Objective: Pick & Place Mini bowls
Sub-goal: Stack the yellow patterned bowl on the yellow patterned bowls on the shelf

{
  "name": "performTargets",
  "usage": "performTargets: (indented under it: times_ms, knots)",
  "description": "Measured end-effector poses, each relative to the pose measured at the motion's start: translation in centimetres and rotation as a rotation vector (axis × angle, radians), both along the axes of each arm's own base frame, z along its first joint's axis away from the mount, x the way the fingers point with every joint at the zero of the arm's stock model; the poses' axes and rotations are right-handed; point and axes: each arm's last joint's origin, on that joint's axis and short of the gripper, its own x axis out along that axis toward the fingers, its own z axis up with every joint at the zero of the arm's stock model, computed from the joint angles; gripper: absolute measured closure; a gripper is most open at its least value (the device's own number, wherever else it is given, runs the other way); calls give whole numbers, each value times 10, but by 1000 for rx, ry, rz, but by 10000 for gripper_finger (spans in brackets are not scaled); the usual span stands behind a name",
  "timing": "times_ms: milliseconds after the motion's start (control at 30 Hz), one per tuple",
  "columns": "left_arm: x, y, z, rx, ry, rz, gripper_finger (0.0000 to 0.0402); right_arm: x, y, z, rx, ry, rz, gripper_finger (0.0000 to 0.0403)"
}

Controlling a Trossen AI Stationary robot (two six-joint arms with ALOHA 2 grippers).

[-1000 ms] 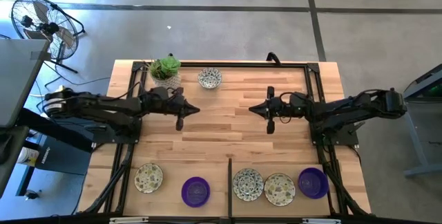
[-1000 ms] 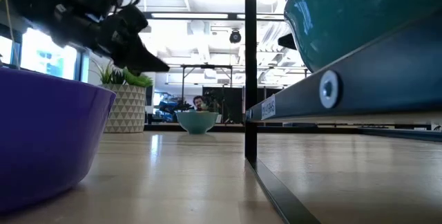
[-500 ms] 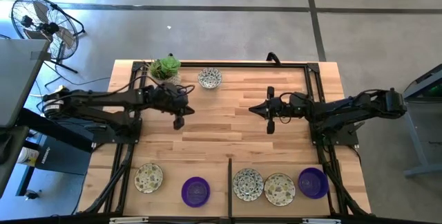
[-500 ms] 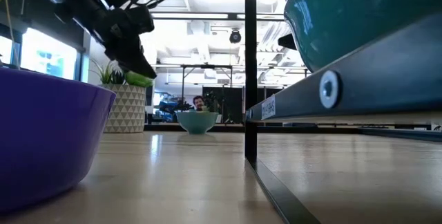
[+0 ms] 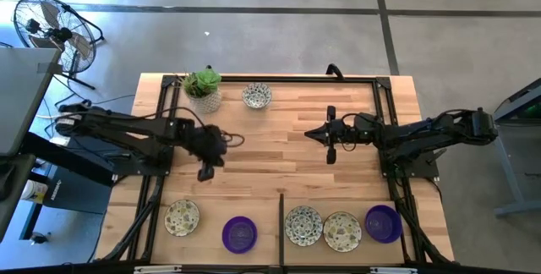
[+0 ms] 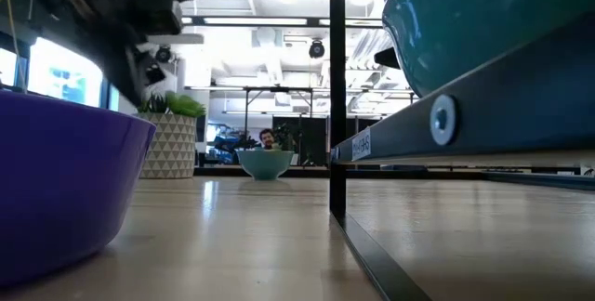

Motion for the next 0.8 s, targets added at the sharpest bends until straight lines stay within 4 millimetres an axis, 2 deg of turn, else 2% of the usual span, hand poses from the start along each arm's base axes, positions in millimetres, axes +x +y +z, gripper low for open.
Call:
performTargets:
  times_ms: [133,267,367,633,800]
  knots:
    - [-5,-18,10,-93,105,9,327,0,0,-1,1,8,0,402]
    - [-11,-35,10,-218,184,13,288,0,0,-1,5,14,-1,399]
    - [-19,-46,7,-241,275,-13,269,0,0,-1,9,14,-1,399]
    - [-41,-67,-4,-168,499,-118,260,0,0,-1,10,14,-1,399]
    - [-40,-81,-13,-146,547,-180,260,0,0,-1,9,15,-1,402]
